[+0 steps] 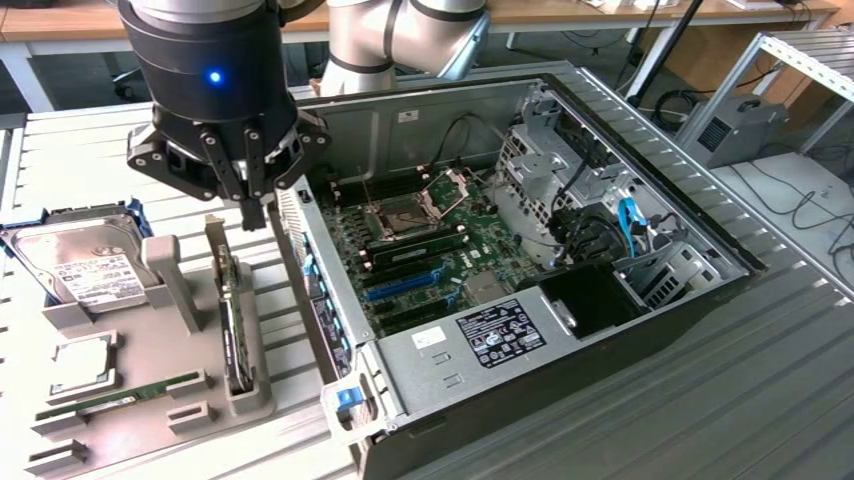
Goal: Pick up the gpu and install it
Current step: 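Reach for the gpu, then pick up the gpu and move the gpu toward the slot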
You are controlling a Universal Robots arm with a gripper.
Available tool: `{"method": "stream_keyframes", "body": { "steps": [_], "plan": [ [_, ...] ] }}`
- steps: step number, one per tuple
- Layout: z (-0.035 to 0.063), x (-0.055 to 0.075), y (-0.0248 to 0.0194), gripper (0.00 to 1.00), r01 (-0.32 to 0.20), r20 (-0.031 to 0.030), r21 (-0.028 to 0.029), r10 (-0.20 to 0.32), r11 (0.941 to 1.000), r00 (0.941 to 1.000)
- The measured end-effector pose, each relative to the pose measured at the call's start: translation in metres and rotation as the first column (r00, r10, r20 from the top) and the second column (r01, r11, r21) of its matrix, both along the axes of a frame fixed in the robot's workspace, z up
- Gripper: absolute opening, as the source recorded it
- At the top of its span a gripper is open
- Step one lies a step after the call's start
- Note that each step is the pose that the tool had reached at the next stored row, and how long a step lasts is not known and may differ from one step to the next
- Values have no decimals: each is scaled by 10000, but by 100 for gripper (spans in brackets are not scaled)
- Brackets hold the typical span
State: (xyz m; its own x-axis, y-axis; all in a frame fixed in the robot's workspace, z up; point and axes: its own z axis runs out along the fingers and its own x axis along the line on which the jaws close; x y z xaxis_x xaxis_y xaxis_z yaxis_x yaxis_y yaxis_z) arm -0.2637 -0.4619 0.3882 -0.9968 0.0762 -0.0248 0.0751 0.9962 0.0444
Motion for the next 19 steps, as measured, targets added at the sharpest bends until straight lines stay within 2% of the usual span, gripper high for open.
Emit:
{"method": "stream_keyframes", "body": {
  "steps": [12,16,19],
  "plan": [
    [-5,0,-45,11,0,0,0,0,10000,10000],
    [-17,-18,-139,11,0,0,0,0,10000,10000],
    [-17,-20,-143,11,0,0,0,0,10000,10000]
  ]
}}
